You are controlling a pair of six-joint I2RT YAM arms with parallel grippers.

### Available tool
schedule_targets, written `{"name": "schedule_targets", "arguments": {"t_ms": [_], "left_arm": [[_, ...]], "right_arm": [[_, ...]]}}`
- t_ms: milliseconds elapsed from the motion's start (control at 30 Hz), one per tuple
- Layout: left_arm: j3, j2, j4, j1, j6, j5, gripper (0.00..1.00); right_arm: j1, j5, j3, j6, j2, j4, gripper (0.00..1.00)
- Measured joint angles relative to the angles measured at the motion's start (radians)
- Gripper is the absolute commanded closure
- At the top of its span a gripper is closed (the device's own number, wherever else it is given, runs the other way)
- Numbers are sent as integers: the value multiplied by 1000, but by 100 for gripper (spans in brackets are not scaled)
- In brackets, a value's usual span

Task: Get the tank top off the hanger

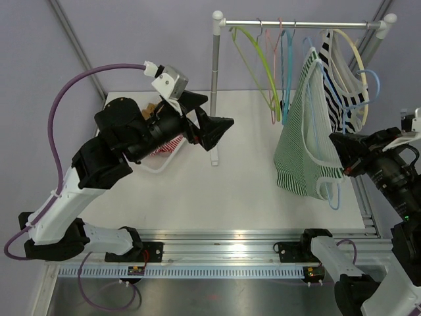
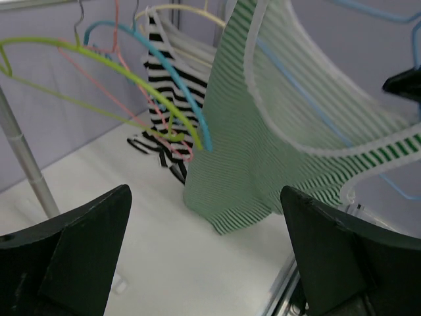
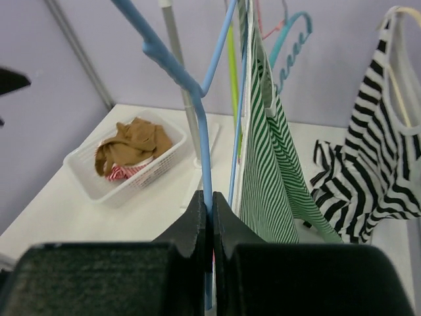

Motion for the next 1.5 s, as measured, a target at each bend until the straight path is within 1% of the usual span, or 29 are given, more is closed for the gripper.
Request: {"name": "schedule_targets", "arguments": {"t_ms": [67, 267, 433, 500, 533, 600, 700, 733, 767, 800, 867, 933, 967, 1033, 1067, 1100, 1167, 1333, 1433, 1500], "left_arm": [[27, 32, 61, -20, 46, -2, 1], [-7, 103, 199, -71, 184, -86, 1], [-75, 150, 275, -106, 242, -150, 2], [-96, 159, 294, -115, 253, -163, 5], [-104, 162, 304, -117, 258, -169, 9], [-111, 167, 322, -119, 267, -184, 13], [-113, 173, 353, -118, 283, -215, 26], [-113, 176, 364, -118, 286, -228, 33], [-113, 180, 372, -118, 290, -241, 47], [-113, 183, 381, -118, 291, -253, 56], [-113, 195, 393, -118, 301, -274, 67], [-113, 206, 402, -118, 309, -290, 76], [-113, 211, 404, -118, 313, -301, 83], [-113, 220, 412, -118, 317, -320, 92], [-113, 225, 414, -118, 319, -331, 98], [-113, 228, 417, -118, 320, -344, 100], [-114, 231, 419, -118, 318, -378, 100], [-172, 206, 447, -97, 272, -563, 100], [-216, 159, 386, -26, 167, -650, 100], [-223, 124, 316, 60, 79, -660, 100]], "right_arm": [[38, -29, -25, 2, -16, -6, 100], [187, -122, -58, 0, -55, -30, 100], [230, -171, -84, -3, -56, -29, 100], [232, -197, -100, -3, -50, -28, 100], [232, -211, -109, -3, -46, -29, 100], [233, -228, -124, -3, -38, -28, 100], [234, -242, -136, -3, -24, -29, 100], [234, -245, -138, -3, -20, -28, 100], [234, -251, -138, -3, -18, -28, 100], [234, -254, -139, -4, -18, -28, 100], [235, -259, -139, -6, -19, -28, 100], [235, -259, -139, -8, -19, -28, 100], [235, -259, -139, -8, -19, -28, 100], [235, -259, -142, -8, -19, -28, 100], [235, -259, -143, -9, -19, -28, 100], [235, -259, -146, -10, -19, -28, 100], [235, -259, -157, -11, -19, -25, 100], [258, -261, -200, -35, -4, -16, 100], [311, -263, -213, -57, 34, -16, 100], [359, -266, -224, -85, 66, -12, 100]]}}
